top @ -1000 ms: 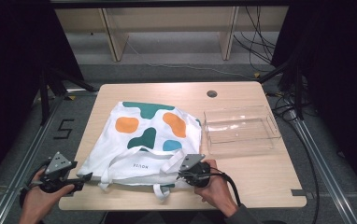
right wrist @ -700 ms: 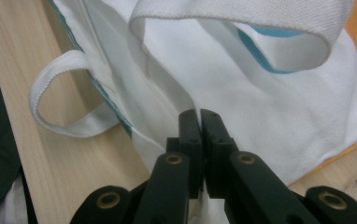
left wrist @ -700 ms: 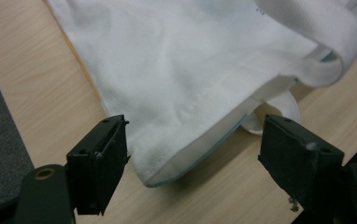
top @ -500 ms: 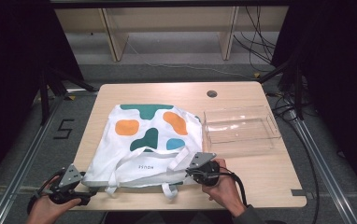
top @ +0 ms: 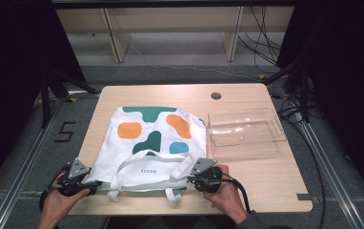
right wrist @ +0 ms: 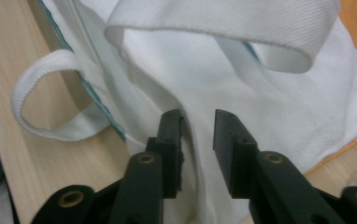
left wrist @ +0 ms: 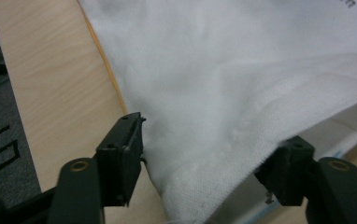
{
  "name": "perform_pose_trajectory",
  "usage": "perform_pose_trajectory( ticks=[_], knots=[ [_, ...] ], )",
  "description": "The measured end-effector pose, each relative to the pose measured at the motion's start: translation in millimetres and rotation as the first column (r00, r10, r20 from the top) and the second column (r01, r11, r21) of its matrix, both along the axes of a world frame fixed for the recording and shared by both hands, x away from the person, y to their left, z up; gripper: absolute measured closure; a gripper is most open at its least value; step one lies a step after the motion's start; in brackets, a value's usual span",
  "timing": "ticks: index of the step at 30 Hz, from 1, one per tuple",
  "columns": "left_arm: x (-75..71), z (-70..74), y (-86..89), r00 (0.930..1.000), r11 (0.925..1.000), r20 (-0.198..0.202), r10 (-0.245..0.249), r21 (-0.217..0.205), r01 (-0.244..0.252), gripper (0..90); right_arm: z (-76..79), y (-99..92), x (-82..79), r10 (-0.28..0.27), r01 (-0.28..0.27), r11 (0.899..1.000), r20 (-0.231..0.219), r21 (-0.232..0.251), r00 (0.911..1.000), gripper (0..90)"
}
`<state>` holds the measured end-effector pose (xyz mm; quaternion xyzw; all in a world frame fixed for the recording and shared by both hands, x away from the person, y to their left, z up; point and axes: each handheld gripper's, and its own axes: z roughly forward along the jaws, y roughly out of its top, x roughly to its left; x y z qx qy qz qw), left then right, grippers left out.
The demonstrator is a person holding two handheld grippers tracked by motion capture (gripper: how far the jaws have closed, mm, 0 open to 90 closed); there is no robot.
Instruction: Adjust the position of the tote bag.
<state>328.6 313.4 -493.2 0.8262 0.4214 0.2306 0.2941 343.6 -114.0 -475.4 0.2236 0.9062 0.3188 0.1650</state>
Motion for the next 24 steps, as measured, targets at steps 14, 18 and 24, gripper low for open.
perform_pose_trajectory(
  ticks=[14,18,24],
  knots=[
    [3.4,-6.1,-3.9,0.9995,0.997,0.023,0.022,0.073,-0.024,53.2,-5.3,-0.8,-6.7,-0.029,0.034,0.996,0.059,-0.088,0.9979,80.1],
    [2.0,-8.9,-1.9,0.9994,0.9978,-0.01,0.034,0.057,-0.034,51.8,0.5,-7.6,-6.6,-0.056,0.058,0.998,0.062,-0.021,0.9965,80.5],
    [3.5,-6.7,-3.9,1.0,0.996,-0.005,-0.001,0.089,0.001,69.4,-9.9,-2.8,-4.1,-0.023,0.027,0.996,0.051,-0.09,0.9984,85.6]
  ],
)
